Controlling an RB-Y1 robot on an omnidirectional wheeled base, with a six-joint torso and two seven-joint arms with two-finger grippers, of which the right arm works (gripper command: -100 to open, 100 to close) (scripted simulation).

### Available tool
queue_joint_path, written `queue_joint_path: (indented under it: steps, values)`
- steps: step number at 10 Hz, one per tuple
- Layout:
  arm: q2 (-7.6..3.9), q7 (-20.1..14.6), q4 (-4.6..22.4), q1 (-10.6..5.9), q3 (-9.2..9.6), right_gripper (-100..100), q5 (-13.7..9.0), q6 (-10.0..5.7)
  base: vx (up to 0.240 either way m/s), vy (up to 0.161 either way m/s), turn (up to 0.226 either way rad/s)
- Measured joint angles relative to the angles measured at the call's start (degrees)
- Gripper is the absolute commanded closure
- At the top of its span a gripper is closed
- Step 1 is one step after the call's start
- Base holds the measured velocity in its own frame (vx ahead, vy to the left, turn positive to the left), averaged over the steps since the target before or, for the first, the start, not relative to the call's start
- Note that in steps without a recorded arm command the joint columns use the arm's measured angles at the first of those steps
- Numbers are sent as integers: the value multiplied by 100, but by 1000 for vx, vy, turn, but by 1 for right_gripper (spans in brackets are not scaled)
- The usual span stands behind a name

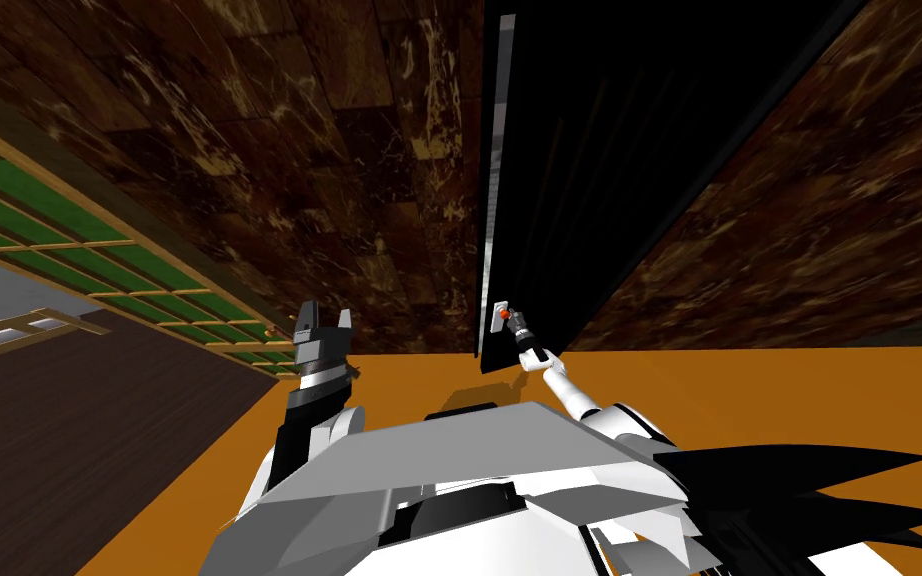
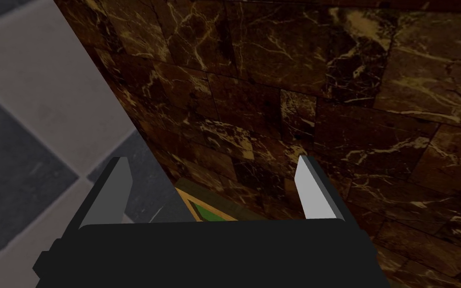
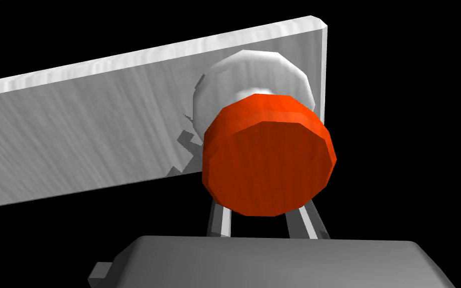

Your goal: Pull the door open

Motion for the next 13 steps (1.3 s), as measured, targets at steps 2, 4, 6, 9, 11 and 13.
queue_joint_path:
  steps: [2, 4, 6, 9, 11, 13]
  values:
    - [44, -311, -177, 92, 45, 100, -286, 105, -61, -56, 79]
    - [45, -611, -191, 80, 102, 100, -484, 144, -61, -45, 71]
    - [102, -877, -268, 88, 143, 100, -721, 239, -60, -47, 74]
    - [111, -1240, -167, 32, 234, 100, -911, 200, -31, -27, 22]
    - [174, -1425, -296, 53, 241, 100, -1157, 317, -54, -59, 94]
    - [165, -1700, -356, 59, 295, 100, -1343, 376, -48, -35, 58]
